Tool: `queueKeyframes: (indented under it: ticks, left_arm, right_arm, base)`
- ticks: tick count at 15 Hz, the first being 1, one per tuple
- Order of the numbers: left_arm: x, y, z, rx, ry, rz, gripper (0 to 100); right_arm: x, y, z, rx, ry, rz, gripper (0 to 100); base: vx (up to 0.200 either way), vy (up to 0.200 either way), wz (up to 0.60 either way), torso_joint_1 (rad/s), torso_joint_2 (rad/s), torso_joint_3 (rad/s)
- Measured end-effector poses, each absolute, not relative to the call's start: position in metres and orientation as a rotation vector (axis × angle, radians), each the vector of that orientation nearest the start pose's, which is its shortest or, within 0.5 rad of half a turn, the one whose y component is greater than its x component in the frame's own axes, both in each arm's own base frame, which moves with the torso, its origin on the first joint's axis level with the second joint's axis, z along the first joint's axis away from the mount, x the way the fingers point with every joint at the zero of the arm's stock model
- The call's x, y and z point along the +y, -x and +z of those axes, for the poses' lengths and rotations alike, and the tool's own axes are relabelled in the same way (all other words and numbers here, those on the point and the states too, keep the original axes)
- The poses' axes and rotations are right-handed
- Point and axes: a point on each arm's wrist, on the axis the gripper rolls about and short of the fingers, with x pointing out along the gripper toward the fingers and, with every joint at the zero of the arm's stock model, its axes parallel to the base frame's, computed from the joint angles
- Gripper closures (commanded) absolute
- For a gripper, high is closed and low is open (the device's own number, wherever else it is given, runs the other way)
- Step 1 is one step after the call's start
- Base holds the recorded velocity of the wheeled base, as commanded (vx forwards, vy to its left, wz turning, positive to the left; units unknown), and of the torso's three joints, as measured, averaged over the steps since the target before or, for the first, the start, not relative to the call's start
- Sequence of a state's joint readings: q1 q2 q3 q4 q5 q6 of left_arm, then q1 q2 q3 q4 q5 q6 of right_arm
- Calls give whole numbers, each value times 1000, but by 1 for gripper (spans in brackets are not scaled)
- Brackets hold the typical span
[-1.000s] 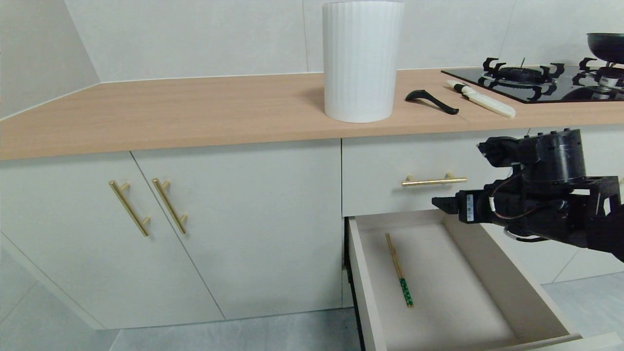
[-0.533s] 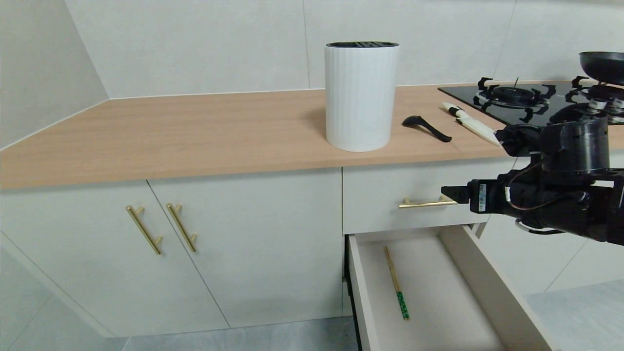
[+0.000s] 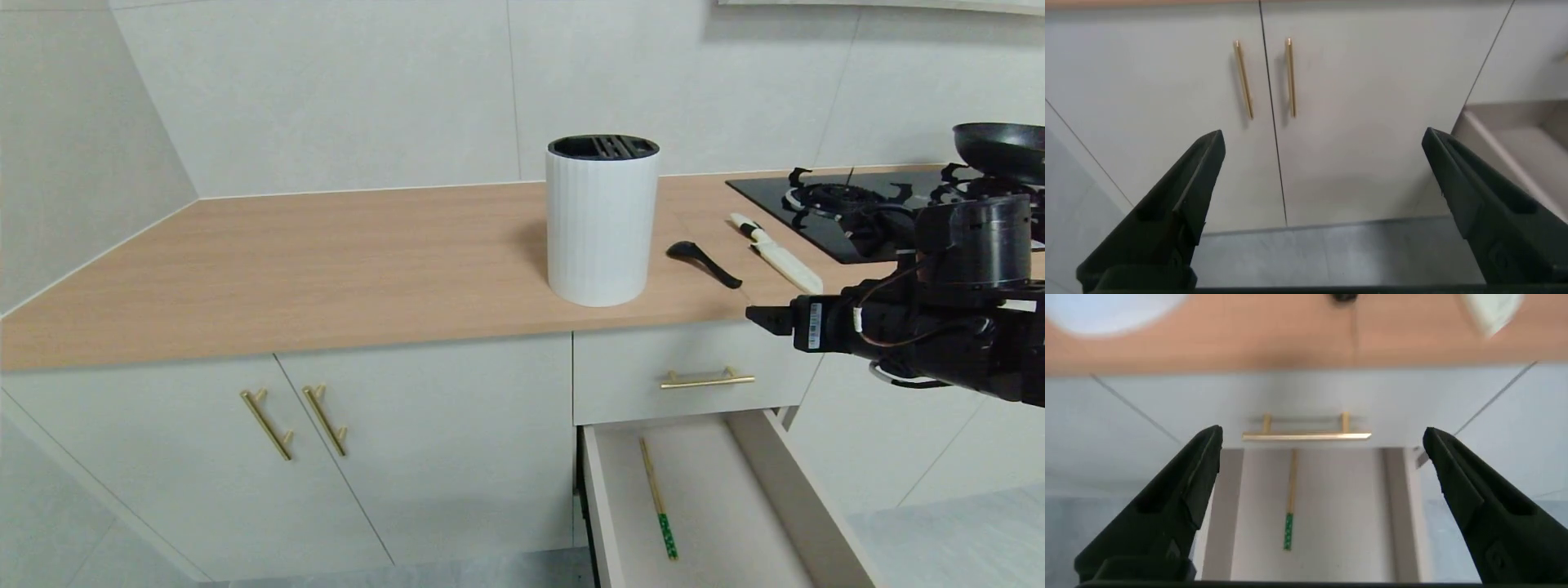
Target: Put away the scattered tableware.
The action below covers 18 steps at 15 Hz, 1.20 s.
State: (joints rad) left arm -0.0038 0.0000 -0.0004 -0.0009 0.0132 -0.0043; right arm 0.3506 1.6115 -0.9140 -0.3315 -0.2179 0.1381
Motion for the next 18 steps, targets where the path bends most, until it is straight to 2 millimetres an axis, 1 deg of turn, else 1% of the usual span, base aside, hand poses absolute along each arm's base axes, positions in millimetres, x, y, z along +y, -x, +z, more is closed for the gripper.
queueKeyframes:
  ticks: [6,8,10,12,15,16,18]
  left_arm:
    - [0,23,75,0,4,9,0]
    - [0,23,75,0,5,9,0]
    - [0,23,76,0,4,10,0]
    - [0,23,75,0,4,9,0]
    - [0,23,75,0,4,9,0]
    - [0,23,75,0,4,10,0]
    - [0,23,75,0,4,9,0]
  right_arm:
    - [96,-278,208,346,-12,110,0]
    - [99,-286,209,309,-8,115,0]
    - [100,-297,209,276,4,120,0]
    - [98,-313,211,245,44,140,0]
    - [94,-345,218,244,61,201,0]
    - [91,-356,215,284,66,206,0]
    - [84,-375,204,354,63,228,0]
  base:
    - [0,0,0,229,-503,-282]
    - [0,0,0,227,-513,-278]
    - [0,0,0,107,-219,-127]
    - [0,0,0,21,-43,-25]
    - [0,0,0,0,0,0]
    - [0,0,0,0,0,0]
    - [0,0,0,0,0,0]
